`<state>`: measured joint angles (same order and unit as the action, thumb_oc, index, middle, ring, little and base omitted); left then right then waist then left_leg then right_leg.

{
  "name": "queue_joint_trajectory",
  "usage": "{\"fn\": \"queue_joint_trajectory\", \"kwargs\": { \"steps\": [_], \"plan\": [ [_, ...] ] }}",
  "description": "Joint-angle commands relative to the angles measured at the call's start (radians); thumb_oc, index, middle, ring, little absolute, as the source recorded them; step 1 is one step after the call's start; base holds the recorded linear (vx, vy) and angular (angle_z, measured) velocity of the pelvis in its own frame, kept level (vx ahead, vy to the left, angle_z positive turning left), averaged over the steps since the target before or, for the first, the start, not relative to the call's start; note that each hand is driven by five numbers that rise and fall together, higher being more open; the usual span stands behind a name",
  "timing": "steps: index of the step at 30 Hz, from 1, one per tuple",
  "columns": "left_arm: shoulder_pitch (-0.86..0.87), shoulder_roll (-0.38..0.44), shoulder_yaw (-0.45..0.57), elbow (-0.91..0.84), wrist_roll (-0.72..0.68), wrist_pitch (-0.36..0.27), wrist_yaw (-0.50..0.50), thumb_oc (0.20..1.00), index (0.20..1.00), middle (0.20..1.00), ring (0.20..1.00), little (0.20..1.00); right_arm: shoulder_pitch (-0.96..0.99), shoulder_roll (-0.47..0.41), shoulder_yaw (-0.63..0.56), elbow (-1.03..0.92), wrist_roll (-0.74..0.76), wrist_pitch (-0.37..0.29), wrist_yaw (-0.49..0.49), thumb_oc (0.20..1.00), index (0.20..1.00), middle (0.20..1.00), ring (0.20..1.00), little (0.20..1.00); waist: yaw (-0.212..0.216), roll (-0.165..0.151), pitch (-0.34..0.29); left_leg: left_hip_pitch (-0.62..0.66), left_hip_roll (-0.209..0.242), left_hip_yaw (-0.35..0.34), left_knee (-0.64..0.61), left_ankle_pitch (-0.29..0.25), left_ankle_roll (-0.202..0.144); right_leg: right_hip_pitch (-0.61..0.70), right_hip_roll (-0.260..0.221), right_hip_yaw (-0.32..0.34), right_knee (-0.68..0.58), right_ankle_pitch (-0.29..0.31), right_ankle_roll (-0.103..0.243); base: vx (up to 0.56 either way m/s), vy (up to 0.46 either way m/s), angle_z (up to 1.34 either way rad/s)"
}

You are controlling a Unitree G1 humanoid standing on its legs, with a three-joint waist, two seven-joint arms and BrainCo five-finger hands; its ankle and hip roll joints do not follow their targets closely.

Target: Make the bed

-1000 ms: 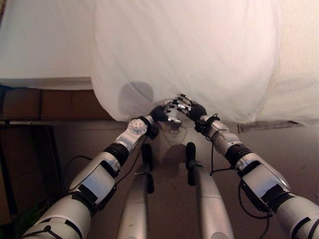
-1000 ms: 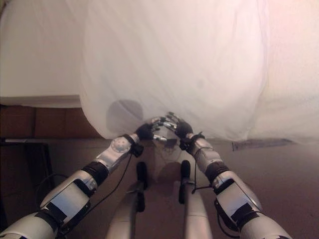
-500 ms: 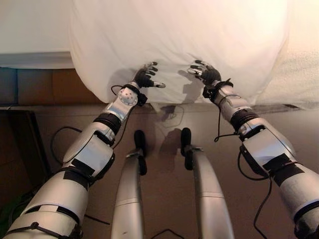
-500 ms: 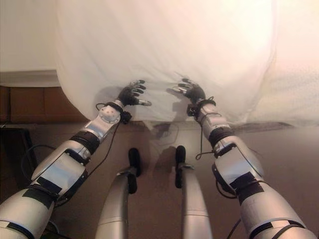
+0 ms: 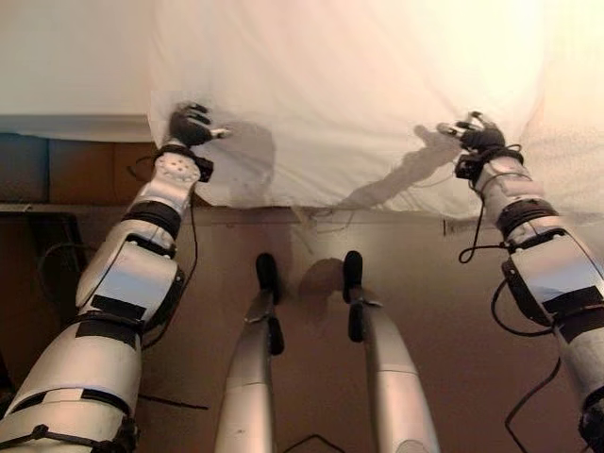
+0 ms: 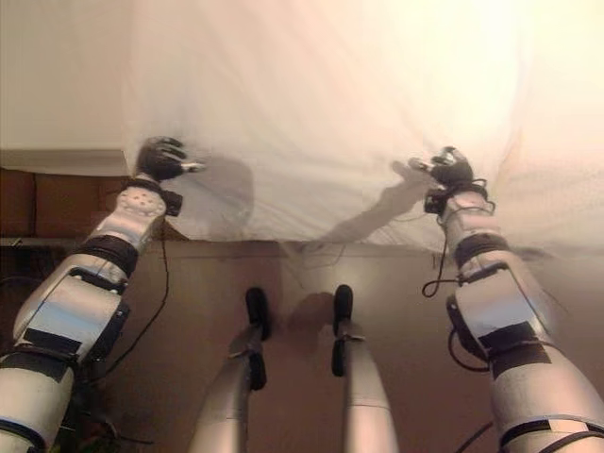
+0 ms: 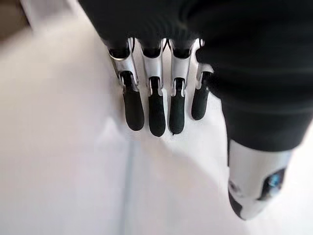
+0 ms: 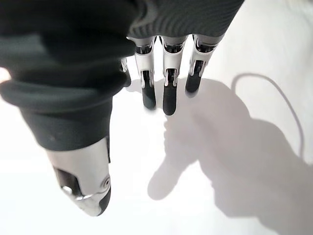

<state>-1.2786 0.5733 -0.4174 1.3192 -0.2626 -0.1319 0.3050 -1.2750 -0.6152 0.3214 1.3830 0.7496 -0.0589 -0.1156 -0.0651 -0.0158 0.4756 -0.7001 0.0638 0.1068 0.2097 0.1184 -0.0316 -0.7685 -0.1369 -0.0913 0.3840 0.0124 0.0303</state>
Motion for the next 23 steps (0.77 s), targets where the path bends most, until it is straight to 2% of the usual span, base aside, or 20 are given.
{"fn": "queue_joint_trajectory", "kwargs": {
  "steps": [1, 2, 3, 5, 8, 10, 14, 16, 18, 20, 23],
  "plan": [
    [0.087, 0.019, 0.072, 0.071, -0.066, 0.0, 0.065, 1.0, 1.0, 1.0, 1.0, 1.0, 0.102, -0.049, -0.031, 0.046, 0.026, -0.025, -0.042, 1.0, 1.0, 1.0, 1.0, 1.0, 0.012, 0.023, -0.081, 0.062, 0.025, -0.021, -0.064, -0.002, -0.109, 0.084, -0.045, 0.042, -0.172, 0.083, 0.117, 0.07, 0.0, -0.02],
    [0.151, 0.005, 0.099, 0.053, -0.074, -0.01, 0.064, 1.0, 1.0, 1.0, 1.0, 1.0, 0.161, -0.056, -0.07, 0.042, 0.041, -0.028, -0.04, 1.0, 1.0, 1.0, 1.0, 1.0, 0.012, 0.03, -0.09, 0.103, 0.022, -0.016, -0.11, 0.01, -0.107, 0.119, -0.046, 0.042, -0.208, 0.098, 0.123, 0.04, -0.001, -0.04],
    [0.155, 0.004, 0.099, 0.051, -0.073, -0.01, 0.065, 1.0, 1.0, 1.0, 1.0, 1.0, 0.166, -0.056, -0.071, 0.04, 0.041, -0.028, -0.04, 1.0, 1.0, 1.0, 1.0, 1.0, 0.013, 0.03, -0.089, 0.112, 0.022, -0.016, -0.118, 0.014, -0.107, 0.127, -0.046, 0.042, -0.215, 0.1, 0.123, 0.09, -0.018, -0.07],
    [0.276, -0.015, 0.139, 0.031, -0.072, -0.039, 0.04, 1.0, 1.0, 1.0, 1.0, 1.0, 0.29, -0.031, -0.144, 0.048, 0.048, -0.032, -0.032, 1.0, 1.0, 1.0, 1.0, 1.0, 0.014, 0.024, -0.109, 0.198, 0.027, -0.007, -0.208, 0.04, -0.106, 0.211, -0.047, 0.039, -0.302, 0.134, 0.13, 0.11, -0.022, -0.09],
    [0.445, -0.068, 0.17, 0.013, -0.067, -0.062, -0.015, 1.0, 1.0, 1.0, 1.0, 1.0, 0.449, 0.04, -0.206, 0.045, 0.045, -0.046, -0.01, 1.0, 1.0, 1.0, 1.0, 1.0, 0.019, 0.014, -0.147, 0.296, 0.036, 0.0, -0.294, 0.062, -0.104, 0.295, -0.042, 0.039, -0.368, 0.159, 0.139, 0.12, -0.009, -0.12],
    [0.538, -0.103, 0.16, 0.0, -0.036, -0.072, -0.068, 1.0, 1.0, 1.0, 1.0, 1.0, 0.543, 0.075, -0.211, 0.031, 0.008, -0.053, 0.025, 1.0, 1.0, 1.0, 1.0, 1.0, 0.024, 0.013, -0.17, 0.34, 0.04, -0.001, -0.297, 0.053, -0.104, 0.348, -0.041, 0.036, -0.384, 0.161, 0.138, 0.12, -0.004, -0.14],
    [0.704, -0.195, 0.208, 0.01, -0.048, -0.065, -0.132, 1.0, 1.0, 1.0, 1.0, 1.0, 0.709, 0.156, -0.253, -0.007, -0.036, -0.082, 0.054, 1.0, 1.0, 1.0, 1.0, 1.0, 0.024, 0.016, -0.216, 0.427, 0.044, -0.008, -0.297, 0.038, -0.098, 0.451, -0.044, 0.034, -0.41, 0.153, 0.141, 0.11, 0.009, -0.06],
    [0.778, -0.258, 0.236, 0.028, -0.094, -0.047, -0.187, 1.0, 1.0, 1.0, 1.0, 1.0, 0.788, 0.195, -0.252, -0.02, -0.093, -0.09, 0.067, 1.0, 1.0, 1.0, 1.0, 1.0, 0.024, 0.022, -0.244, 0.47, 0.046, -0.008, -0.297, 0.029, -0.094, 0.502, -0.05, 0.038, -0.43, 0.15, 0.14, 0.11, 0.046, 0.02],
    [0.821, -0.3, 0.233, 0.05, -0.078, -0.033, -0.198, 1.0, 1.0, 1.0, 1.0, 1.0, 0.842, 0.223, -0.234, -0.03, -0.165, -0.094, 0.072, 1.0, 1.0, 1.0, 1.0, 1.0, 0.019, 0.029, -0.274, 0.511, 0.046, -0.013, -0.297, 0.022, -0.092, 0.541, -0.053, 0.034, -0.425, 0.14, 0.14, 0.09, 0.051, -0.01],
    [0.841, -0.313, 0.243, 0.06, -0.086, -0.023, -0.208, 1.0, 1.0, 1.0, 1.0, 1.0, 0.869, 0.245, -0.239, -0.03, -0.169, -0.094, 0.07, 1.0, 1.0, 1.0, 1.0, 1.0, 0.018, 0.032, -0.287, 0.535, 0.048, -0.012, -0.297, 0.018, -0.088, 0.561, -0.051, 0.035, -0.421, 0.133, 0.138, 0.08, 0.035, 0.02],
    [0.919, -0.388, 0.2, 0.091, -0.017, 0.009, -0.281, 1.0, 1.0, 1.0, 1.0, 1.0, 0.972, 0.317, -0.227, -0.004, -0.235, -0.075, 0.107, 1.0, 1.0, 1.0, 1.0, 1.0, 0.009, 0.037, -0.349, 0.608, 0.056, -0.015, -0.297, -0.005, -0.083, 0.638, -0.052, 0.026, -0.42, 0.104, 0.136, 0.11, 0.034, 0.01]
  ]
}}
